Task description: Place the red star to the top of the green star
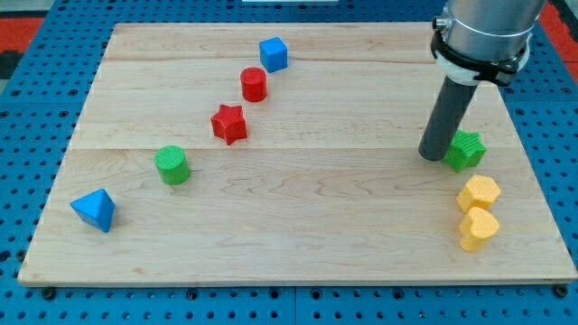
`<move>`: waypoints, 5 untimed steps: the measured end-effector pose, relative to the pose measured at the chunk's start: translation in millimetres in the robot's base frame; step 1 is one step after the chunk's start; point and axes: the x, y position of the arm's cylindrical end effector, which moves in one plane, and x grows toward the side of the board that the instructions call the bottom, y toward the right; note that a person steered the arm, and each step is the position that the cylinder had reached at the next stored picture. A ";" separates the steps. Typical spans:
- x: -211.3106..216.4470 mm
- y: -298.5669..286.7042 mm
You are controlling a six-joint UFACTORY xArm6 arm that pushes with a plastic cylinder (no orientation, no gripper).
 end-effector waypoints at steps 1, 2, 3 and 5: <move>0.0 0.2; -0.1 -0.5; 11.3 -0.8; 16.4 -147.5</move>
